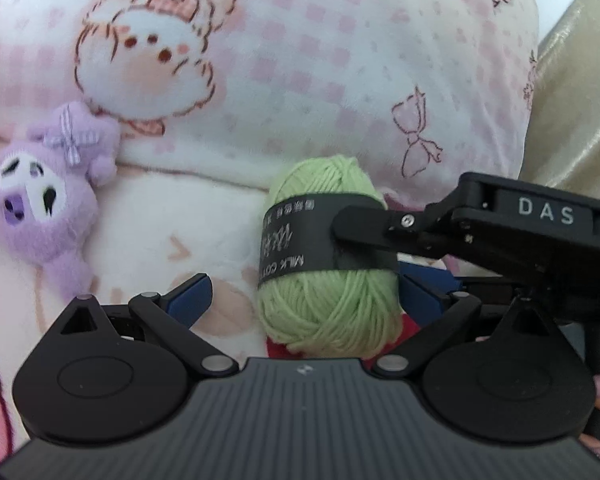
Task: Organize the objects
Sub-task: 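Close the right tool on the green yarn ball's black label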
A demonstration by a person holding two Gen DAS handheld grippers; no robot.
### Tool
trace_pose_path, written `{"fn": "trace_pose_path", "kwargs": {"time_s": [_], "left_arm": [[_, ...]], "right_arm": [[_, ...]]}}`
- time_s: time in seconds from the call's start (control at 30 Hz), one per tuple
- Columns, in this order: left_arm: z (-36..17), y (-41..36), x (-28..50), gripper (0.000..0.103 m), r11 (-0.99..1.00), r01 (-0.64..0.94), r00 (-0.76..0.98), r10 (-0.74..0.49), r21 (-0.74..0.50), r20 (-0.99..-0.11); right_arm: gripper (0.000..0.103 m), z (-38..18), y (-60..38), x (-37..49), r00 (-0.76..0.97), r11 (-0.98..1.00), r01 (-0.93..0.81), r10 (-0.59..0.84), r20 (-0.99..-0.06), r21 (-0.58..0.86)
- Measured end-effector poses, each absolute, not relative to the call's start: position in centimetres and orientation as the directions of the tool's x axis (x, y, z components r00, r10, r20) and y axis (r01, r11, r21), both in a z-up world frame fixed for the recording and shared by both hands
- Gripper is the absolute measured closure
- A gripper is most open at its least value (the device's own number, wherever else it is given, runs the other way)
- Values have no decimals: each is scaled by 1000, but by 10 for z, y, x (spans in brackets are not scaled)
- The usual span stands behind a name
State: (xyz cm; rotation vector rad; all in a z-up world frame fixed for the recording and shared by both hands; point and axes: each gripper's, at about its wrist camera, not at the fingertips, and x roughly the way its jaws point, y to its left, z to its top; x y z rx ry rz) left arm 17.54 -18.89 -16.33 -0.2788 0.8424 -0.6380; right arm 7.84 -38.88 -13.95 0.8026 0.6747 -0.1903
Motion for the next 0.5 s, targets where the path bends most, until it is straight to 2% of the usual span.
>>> {"fn": "trace_pose_path", "kwargs": {"time_s": [0.17, 0.23, 0.27, 0.3, 0.33, 0.4, 0.5], "left_arm": [[-176, -188, 178, 11, 762, 393, 489, -647, -514, -585], [-179, -186, 177, 12, 762, 391, 496, -647, -516, -579], [-179, -185, 177, 15, 762, 390, 500, -647, -517, -576], [-180, -185, 177, 18, 764, 389, 502, -645, -515, -576], [-179, -185, 177, 21, 762, 393, 503, -646, -514, -574], [-179, -184, 177, 38, 740, 403, 490, -672, -539, -556], [-179, -183, 174, 42, 724, 401, 483, -688, -561, -542]], "right_arm": [[41, -140, -387, 80, 769, 702, 407, 81, -634, 584], [36, -146, -390, 83, 763, 692, 418, 84, -640, 589], [31, -151, -392, 84, 758, 681, 427, 90, -646, 595], [29, -156, -395, 85, 753, 664, 436, 100, -650, 608], [29, -160, -398, 84, 755, 640, 439, 118, -645, 630], [30, -164, -400, 83, 761, 623, 434, 133, -635, 651], [38, -162, -397, 83, 773, 626, 406, 154, -616, 666]]}}
